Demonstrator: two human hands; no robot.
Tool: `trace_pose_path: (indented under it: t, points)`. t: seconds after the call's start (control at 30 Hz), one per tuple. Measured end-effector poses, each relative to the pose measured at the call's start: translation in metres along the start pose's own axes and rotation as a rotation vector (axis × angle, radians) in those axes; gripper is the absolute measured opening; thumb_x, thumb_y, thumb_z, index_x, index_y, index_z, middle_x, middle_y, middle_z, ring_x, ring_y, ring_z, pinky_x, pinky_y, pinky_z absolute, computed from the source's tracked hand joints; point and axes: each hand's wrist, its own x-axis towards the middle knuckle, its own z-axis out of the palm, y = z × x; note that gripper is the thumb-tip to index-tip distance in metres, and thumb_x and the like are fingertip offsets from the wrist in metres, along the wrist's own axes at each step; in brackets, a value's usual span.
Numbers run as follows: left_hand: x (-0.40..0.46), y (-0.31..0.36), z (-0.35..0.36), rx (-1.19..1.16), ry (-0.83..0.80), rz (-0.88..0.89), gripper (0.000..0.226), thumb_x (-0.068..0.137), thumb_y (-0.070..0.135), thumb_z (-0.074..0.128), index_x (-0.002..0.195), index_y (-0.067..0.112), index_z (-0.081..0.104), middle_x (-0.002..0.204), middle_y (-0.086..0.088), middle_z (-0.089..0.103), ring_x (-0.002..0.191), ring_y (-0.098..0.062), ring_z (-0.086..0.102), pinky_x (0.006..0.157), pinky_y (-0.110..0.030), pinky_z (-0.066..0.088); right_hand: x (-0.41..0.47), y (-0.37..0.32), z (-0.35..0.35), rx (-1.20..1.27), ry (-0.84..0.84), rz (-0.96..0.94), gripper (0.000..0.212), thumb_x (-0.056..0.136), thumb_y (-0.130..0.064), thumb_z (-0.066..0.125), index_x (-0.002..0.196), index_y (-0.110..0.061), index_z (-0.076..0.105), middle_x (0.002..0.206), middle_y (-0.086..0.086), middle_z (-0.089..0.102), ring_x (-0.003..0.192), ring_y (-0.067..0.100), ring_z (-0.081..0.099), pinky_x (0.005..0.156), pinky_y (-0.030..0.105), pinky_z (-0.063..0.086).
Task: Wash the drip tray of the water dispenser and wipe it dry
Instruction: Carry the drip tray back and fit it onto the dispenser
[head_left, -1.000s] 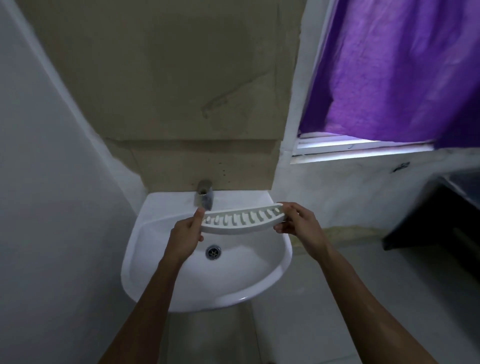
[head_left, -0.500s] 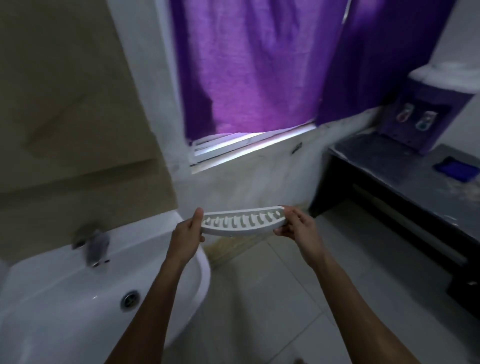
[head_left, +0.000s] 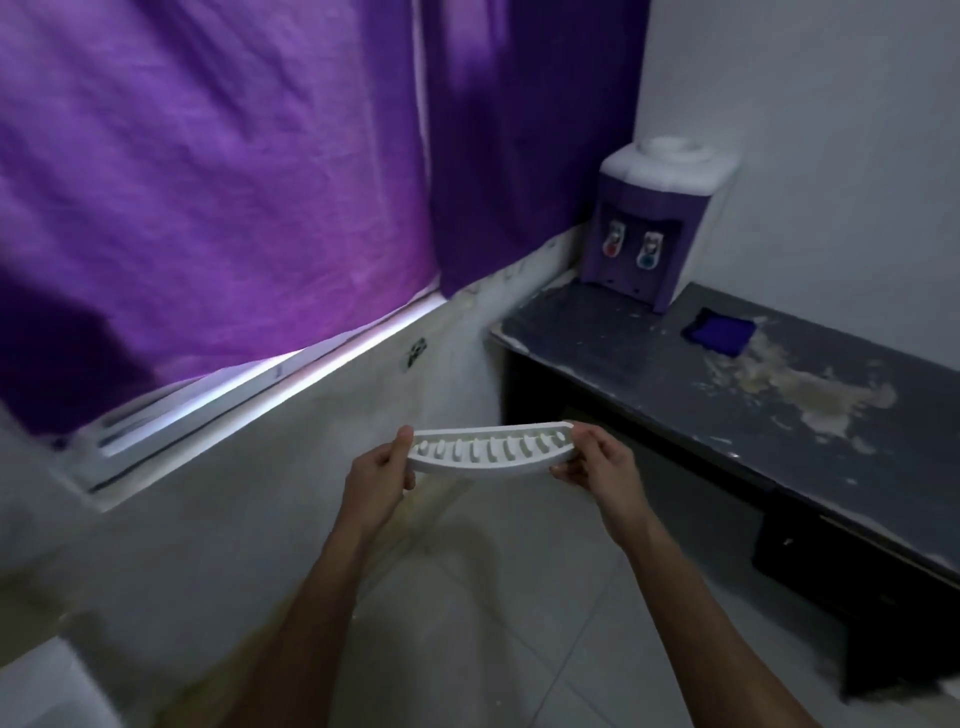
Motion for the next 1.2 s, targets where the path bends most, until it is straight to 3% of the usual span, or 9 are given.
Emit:
trace_pose_path:
  t: [0.17, 0.33, 0.47, 0.6, 0.8, 1.0, 1.1, 1.2]
  points:
    - [0.056, 0.035, 0.061, -0.115, -0.086, -0.016, 0.028, 0.090, 0.049, 0.059, 0.084, 0.025, 0.073, 0.074, -0.004, 0.074, 0.068, -0.014, 0.070, 0.069, -0.030, 0.057, 0.056, -0.012, -0.037, -0.011, 0.114, -0.018, 0.020, 0.101, -0.019, 0.055, 0.099, -0.017, 0.074, 0.084, 0.006, 0.074, 0.060, 0.016, 0.068, 0.055, 0.020, 0.054]
    - [0.127, 0.060, 0.121, -0.198, -0.134, 0.022, 0.018, 0.092, 0.036, 0.062, 0.088, 0.022, 0.073, 0.079, -0.005, 0.073, 0.060, -0.008, 0.068, 0.063, -0.028, 0.058, 0.122, -0.023, -0.057, 0.008, 0.191, -0.020, 0.018, 0.101, -0.019, 0.054, 0.102, -0.014, 0.071, 0.090, 0.011, 0.072, 0.063, 0.016, 0.067, 0.062, 0.027, 0.059]
    - [0.198, 0.075, 0.163, -0.194, -0.193, 0.035, 0.022, 0.089, 0.041, 0.065, 0.091, 0.022, 0.075, 0.076, -0.003, 0.074, 0.064, -0.011, 0.070, 0.068, -0.030, 0.060, 0.177, -0.028, -0.068, 0.009, 0.276, -0.033, 0.020, 0.101, -0.020, 0.054, 0.109, -0.010, 0.070, 0.095, 0.011, 0.073, 0.062, 0.015, 0.067, 0.060, 0.025, 0.059]
    - [0.269, 0.092, 0.201, -0.173, -0.280, 0.020, 0.031, 0.086, 0.047, 0.066, 0.095, 0.019, 0.075, 0.066, -0.001, 0.072, 0.063, -0.012, 0.069, 0.069, -0.031, 0.060, 0.235, -0.034, -0.076, 0.055, 0.359, -0.005, 0.018, 0.100, -0.019, 0.056, 0.104, -0.012, 0.071, 0.087, 0.009, 0.074, 0.060, 0.015, 0.067, 0.058, 0.024, 0.057]
    - [0.357, 0.124, 0.257, -0.142, -0.385, 0.029, 0.027, 0.086, 0.046, 0.067, 0.086, 0.020, 0.074, 0.057, 0.000, 0.069, 0.053, -0.009, 0.064, 0.059, -0.027, 0.057, 0.313, -0.037, -0.087, 0.107, 0.488, 0.028, 0.019, 0.099, -0.018, 0.056, 0.101, -0.006, 0.071, 0.077, 0.009, 0.071, 0.053, 0.015, 0.065, 0.057, 0.028, 0.058]
    - [0.423, 0.144, 0.317, -0.096, -0.454, 0.022, 0.033, 0.079, 0.056, 0.068, 0.083, 0.024, 0.075, 0.061, 0.000, 0.072, 0.056, -0.008, 0.066, 0.058, -0.026, 0.057, 0.379, -0.040, -0.113, 0.144, 0.539, 0.076, 0.020, 0.098, -0.020, 0.057, 0.101, -0.006, 0.071, 0.082, 0.013, 0.072, 0.057, 0.018, 0.065, 0.064, 0.036, 0.059]
    - [0.451, 0.153, 0.349, -0.075, -0.472, 0.018, 0.035, 0.071, 0.065, 0.067, 0.078, 0.031, 0.075, 0.067, 0.000, 0.075, 0.059, -0.010, 0.069, 0.066, -0.031, 0.059, 0.415, -0.042, -0.129, 0.147, 0.572, 0.080, 0.021, 0.098, -0.020, 0.057, 0.103, -0.004, 0.070, 0.081, 0.012, 0.071, 0.055, 0.017, 0.065, 0.058, 0.031, 0.058]
    - [0.471, 0.160, 0.379, -0.074, -0.457, 0.021, 0.028, 0.080, 0.056, 0.067, 0.082, 0.028, 0.073, 0.064, 0.001, 0.074, 0.056, -0.007, 0.068, 0.062, -0.029, 0.058, 0.446, -0.047, -0.143, 0.135, 0.579, 0.083, 0.022, 0.098, -0.019, 0.056, 0.104, -0.003, 0.070, 0.081, 0.012, 0.071, 0.054, 0.015, 0.064, 0.056, 0.027, 0.057]
